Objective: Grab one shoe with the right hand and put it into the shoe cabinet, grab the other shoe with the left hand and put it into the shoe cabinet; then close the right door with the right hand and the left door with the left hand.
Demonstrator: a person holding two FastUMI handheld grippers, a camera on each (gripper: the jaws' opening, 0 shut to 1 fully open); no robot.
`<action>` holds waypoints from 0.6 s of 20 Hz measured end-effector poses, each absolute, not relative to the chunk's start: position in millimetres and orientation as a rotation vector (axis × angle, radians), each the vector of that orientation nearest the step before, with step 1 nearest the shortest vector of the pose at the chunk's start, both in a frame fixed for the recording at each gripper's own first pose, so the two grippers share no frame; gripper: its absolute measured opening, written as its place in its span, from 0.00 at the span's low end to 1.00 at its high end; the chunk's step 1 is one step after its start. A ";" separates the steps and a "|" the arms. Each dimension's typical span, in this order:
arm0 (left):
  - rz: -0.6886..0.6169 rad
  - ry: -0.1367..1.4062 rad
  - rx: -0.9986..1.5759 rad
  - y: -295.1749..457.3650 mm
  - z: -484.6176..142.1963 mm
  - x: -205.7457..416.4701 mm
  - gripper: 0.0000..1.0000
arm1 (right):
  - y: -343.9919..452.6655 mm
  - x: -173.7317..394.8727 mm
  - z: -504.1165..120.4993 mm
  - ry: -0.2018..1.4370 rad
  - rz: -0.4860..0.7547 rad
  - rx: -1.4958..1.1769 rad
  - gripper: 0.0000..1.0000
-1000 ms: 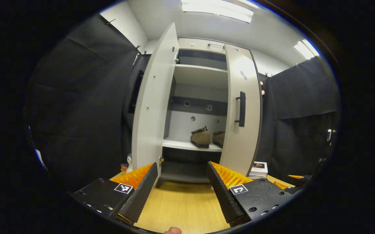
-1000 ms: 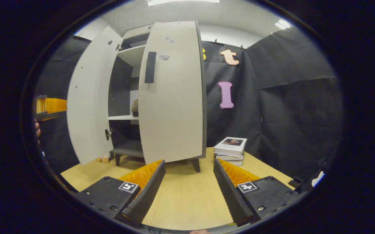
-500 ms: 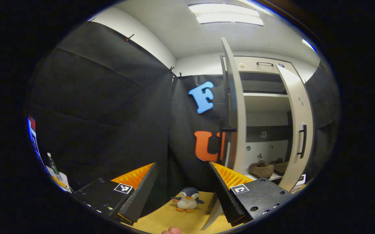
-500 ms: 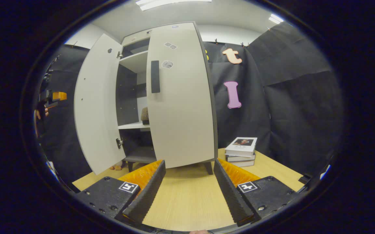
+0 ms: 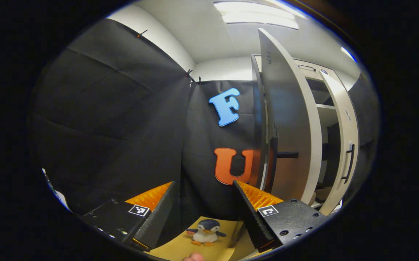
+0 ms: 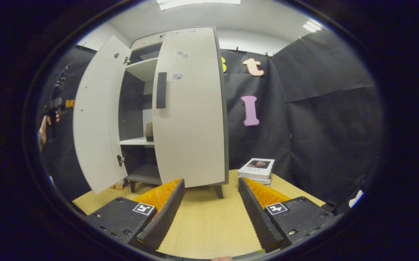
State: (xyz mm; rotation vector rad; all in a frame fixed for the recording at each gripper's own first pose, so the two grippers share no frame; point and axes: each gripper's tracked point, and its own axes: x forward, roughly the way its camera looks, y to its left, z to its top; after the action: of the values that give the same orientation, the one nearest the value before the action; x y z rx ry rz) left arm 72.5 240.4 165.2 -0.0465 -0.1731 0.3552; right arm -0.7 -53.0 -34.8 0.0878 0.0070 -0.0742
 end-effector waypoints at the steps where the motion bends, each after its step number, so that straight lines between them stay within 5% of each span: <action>1: 0.351 -0.173 -0.074 237.2 163.8 73.2 0.93 | -52.5 -0.5 -33.7 0.005 -0.075 0.084 0.96; 12: 0.140 -0.149 -0.090 132.9 165.2 97.6 0.93 | -47.9 5.7 -21.3 -0.022 -0.048 0.053 0.96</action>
State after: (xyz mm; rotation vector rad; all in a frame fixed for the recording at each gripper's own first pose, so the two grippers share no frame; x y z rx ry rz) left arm 97.6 132.9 165.2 -0.0902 -0.1493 0.1401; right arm 5.7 -47.9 -21.3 0.0531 -0.0221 -0.0479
